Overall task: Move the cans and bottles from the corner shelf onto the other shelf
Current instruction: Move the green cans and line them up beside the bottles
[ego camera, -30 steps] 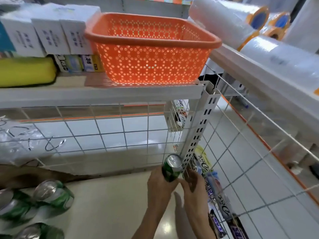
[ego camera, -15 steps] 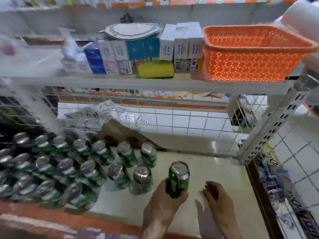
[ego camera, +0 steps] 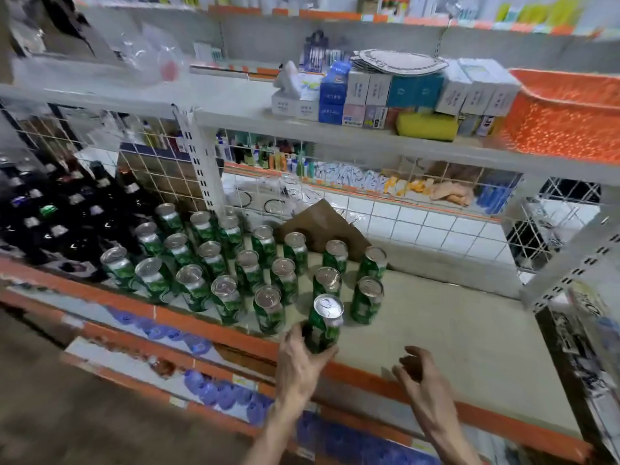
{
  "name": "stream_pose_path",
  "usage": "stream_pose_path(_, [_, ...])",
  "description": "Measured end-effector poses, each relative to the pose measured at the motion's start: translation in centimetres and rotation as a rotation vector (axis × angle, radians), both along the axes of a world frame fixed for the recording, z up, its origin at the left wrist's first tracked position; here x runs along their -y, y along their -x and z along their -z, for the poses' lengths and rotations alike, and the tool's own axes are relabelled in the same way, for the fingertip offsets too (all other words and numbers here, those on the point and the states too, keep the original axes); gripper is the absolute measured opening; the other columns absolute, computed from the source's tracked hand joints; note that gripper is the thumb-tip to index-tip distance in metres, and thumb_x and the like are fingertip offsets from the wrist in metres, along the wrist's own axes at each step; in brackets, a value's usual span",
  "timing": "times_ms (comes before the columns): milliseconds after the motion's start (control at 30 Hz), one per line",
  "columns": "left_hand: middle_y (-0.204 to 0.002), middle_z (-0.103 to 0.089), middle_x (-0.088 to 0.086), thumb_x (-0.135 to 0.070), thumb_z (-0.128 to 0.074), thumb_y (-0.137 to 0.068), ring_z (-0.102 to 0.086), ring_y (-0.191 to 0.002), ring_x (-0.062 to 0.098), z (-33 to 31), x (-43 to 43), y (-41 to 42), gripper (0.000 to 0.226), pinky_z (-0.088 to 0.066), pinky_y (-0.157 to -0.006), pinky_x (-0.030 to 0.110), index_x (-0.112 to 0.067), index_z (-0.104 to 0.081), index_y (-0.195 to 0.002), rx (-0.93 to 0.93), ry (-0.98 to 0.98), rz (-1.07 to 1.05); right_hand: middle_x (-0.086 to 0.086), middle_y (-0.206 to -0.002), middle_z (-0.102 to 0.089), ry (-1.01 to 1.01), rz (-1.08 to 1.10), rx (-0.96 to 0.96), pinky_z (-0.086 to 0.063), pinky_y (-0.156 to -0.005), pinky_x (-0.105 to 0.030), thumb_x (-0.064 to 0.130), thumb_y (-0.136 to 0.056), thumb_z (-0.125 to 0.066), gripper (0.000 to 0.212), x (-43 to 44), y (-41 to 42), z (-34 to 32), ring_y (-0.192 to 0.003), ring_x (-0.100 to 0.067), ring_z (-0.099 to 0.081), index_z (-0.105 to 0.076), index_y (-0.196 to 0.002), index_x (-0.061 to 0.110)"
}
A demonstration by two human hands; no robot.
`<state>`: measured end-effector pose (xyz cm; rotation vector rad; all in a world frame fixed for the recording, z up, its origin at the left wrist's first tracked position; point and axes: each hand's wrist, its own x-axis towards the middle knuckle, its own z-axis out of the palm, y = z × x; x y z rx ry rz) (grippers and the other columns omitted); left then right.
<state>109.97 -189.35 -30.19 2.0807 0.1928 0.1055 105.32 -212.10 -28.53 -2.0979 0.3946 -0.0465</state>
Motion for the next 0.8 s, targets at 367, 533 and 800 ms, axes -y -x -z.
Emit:
stream_pose_path(367, [-0.097,-0.072,0.003,-0.054,-0.086,-0.062,-0.067,-0.092,0.027,3.9,1.5,-3.5,0.062,-0.051,-0.084,0.04,-0.017,-0.061,-0.105,0.053,-0.22,-0.074,0.0,-0.084,-0.071,0.07,0.124,0.087,-0.038,-0.073,0.006,-0.004,-0.069,-0.083,0.079,2.4,3.9,1.9,-0.077,0.016,-0.062,-0.05,-0.095,0.063])
stream_pose_path(533, [-0.096,-0.072,-0.003,-0.056,-0.085,-0.061,-0.067,-0.094,0.023,5.9,1.5,-3.6,0.063,-0.046,-0.087,0.039,-0.019,-0.062,-0.106,0.092,-0.28,-0.092,0.0,-0.088,-0.071,0.048,0.101,0.111,-0.04,-0.072,0.005,-0.002,-0.07,-0.082,0.086,2.8,4.2,2.6,-0.079,0.015,-0.063,-0.048,-0.094,0.072])
stream_pose_path(800, [-0.104,-0.068,-0.008,-0.056,-0.083,-0.066,-0.063,-0.102,0.017,6.1,2.1,-3.5,0.063,-0.034,-0.095,0.031,-0.021,-0.058,-0.113,0.045,-0.206,-0.11,0.003,-0.087,-0.071,0.091,0.079,0.173,-0.039,-0.073,0.006,0.002,-0.068,-0.084,0.084,2.9,3.3,2.3,-0.079,0.018,-0.061,-0.047,-0.101,0.069])
